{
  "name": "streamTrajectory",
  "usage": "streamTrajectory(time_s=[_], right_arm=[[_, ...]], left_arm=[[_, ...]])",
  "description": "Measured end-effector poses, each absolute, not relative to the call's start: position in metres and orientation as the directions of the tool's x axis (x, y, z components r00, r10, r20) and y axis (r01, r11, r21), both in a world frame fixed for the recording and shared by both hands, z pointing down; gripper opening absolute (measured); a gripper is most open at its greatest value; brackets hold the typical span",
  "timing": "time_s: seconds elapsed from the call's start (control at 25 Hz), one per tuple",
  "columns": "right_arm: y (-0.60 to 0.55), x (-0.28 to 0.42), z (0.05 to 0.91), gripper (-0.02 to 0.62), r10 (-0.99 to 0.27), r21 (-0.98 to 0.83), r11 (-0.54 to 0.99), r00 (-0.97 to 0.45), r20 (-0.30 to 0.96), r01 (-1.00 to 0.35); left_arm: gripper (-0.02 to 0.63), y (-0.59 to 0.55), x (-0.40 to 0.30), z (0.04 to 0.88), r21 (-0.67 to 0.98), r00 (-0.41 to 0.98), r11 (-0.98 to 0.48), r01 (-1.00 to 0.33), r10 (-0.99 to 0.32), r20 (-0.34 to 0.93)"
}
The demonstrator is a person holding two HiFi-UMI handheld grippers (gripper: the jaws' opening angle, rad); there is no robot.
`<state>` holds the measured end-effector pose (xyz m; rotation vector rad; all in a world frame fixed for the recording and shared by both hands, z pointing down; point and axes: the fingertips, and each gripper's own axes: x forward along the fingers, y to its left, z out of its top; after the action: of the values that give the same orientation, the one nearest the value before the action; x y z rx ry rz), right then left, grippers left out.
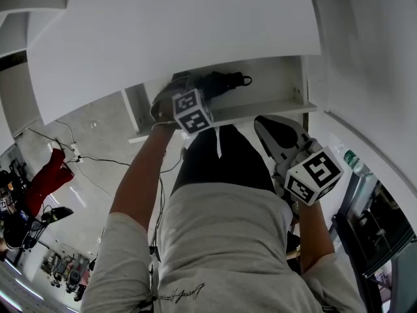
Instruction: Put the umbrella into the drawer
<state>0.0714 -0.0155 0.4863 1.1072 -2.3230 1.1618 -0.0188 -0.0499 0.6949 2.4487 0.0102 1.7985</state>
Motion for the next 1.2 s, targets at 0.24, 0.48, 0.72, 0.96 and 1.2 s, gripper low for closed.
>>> streamTrajectory(time_s=[0.24, 0.48, 0.72, 0.96, 1.2], right_arm=[[-0.018, 0.072, 0.482, 0.028, -0.500, -0.536, 0.373, -0.651, 0.572, -0.757], [-0.018, 0.077, 0.483, 0.028, -0.499, -0.537, 0.369, -0.649, 0.574, -0.759], [-0.017, 0.078, 0.484, 0.028, -0.497, -0.539, 0.367, -0.650, 0.575, -0.758], [-0.019, 0.077, 0.487, 0.028, -0.495, -0.543, 0.369, -0.654, 0.572, -0.754], [-0.018, 0.074, 0.483, 0.028, -0.489, -0.546, 0.378, -0.662, 0.568, -0.748]], left_arm=[[0.272, -0.051, -0.021, 0.696, 0.091, 0.289, -0.994, -0.055, 0.072, 0.955], [0.272, -0.051, -0.021, 0.701, 0.102, 0.276, -0.993, -0.059, 0.083, 0.958], [0.272, -0.050, -0.020, 0.705, 0.106, 0.273, -0.992, -0.061, 0.085, 0.958], [0.273, -0.051, -0.019, 0.707, 0.122, 0.281, -0.991, -0.064, 0.099, 0.955], [0.282, -0.048, -0.020, 0.705, 0.122, 0.268, -0.990, -0.068, 0.100, 0.958]])
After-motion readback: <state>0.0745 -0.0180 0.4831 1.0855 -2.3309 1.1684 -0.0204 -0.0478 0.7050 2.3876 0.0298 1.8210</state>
